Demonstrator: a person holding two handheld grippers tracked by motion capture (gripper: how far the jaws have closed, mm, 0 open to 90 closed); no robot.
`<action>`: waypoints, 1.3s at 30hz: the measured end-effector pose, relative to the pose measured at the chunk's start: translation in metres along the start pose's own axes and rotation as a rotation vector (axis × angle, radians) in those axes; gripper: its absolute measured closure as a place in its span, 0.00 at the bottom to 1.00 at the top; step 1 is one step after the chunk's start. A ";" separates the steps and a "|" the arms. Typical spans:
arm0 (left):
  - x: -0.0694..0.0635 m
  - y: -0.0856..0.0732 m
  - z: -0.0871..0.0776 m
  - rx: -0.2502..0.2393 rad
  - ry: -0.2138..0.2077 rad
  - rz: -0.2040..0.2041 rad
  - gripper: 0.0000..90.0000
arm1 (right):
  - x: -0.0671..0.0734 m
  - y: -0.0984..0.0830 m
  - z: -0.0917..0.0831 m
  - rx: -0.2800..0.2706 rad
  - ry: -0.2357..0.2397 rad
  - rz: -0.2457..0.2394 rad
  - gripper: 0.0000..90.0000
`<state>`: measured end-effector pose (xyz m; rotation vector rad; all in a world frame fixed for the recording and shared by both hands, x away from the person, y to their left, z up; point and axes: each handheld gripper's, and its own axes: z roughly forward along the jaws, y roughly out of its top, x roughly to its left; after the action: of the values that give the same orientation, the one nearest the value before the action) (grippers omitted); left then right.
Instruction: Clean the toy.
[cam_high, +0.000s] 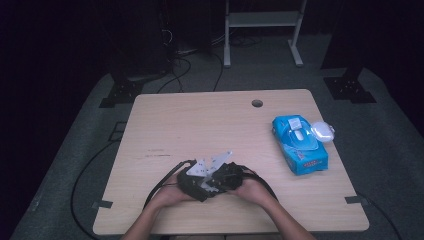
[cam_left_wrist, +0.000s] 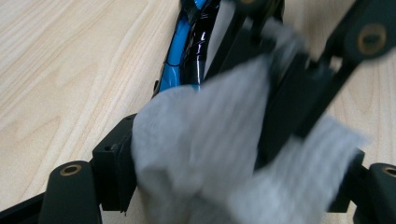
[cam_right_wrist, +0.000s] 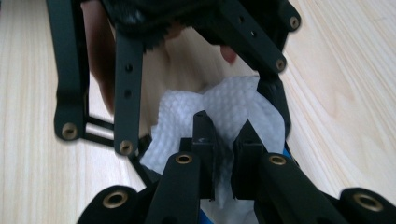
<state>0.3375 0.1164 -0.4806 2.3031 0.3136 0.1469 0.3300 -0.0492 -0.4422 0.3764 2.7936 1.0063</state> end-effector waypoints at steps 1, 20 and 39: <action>0.000 0.000 0.000 0.001 -0.001 0.005 0.26 | -0.001 -0.002 -0.002 -0.002 -0.001 0.001 0.91; 0.000 -0.001 0.000 -0.006 0.001 0.002 0.27 | -0.003 -0.035 -0.049 -0.107 -0.055 0.068 0.91; 0.000 -0.001 0.000 -0.009 -0.001 0.001 0.27 | -0.020 -0.069 -0.076 -0.011 -0.095 0.117 0.87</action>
<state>0.3375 0.1171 -0.4813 2.2943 0.3102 0.1478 0.3195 -0.1518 -0.4276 0.5764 2.7074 0.9984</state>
